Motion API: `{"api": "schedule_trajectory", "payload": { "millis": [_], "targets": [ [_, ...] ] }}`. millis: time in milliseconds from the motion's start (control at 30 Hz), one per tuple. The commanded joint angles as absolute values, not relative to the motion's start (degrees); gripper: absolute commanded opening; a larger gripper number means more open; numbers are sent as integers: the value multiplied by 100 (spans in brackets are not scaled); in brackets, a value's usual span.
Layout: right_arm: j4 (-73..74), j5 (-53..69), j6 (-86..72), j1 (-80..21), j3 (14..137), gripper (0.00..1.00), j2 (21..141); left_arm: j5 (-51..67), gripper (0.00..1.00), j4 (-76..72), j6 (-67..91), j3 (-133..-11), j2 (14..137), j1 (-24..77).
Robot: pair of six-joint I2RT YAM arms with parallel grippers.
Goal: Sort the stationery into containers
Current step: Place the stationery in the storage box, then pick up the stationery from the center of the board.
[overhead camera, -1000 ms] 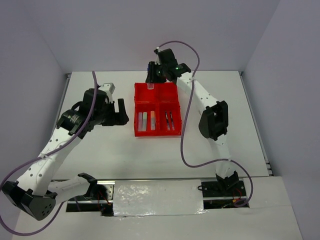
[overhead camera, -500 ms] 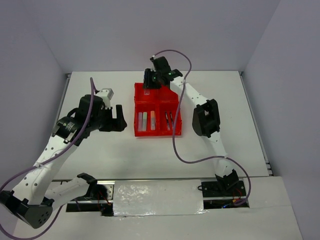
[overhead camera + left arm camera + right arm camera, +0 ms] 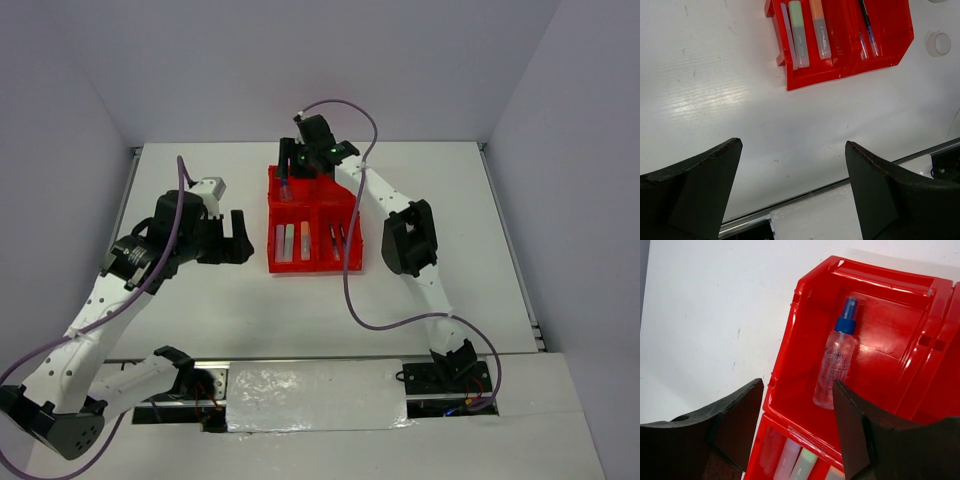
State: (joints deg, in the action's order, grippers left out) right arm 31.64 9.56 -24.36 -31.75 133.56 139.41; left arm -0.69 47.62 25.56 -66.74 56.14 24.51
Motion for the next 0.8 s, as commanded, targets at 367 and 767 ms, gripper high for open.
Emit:
{"api": "schedule_trajectory", "payload": {
  "millis": [367,767],
  "targets": [
    [4893,-964,-2822,-2033,11991,67,10979,-132,97,4658,2689,-7189,5871,2426],
    [4105,-976,-3463,-44,7330,52,9052,-53,97,4834,2953,-6936,5941,2426]
  ]
}}
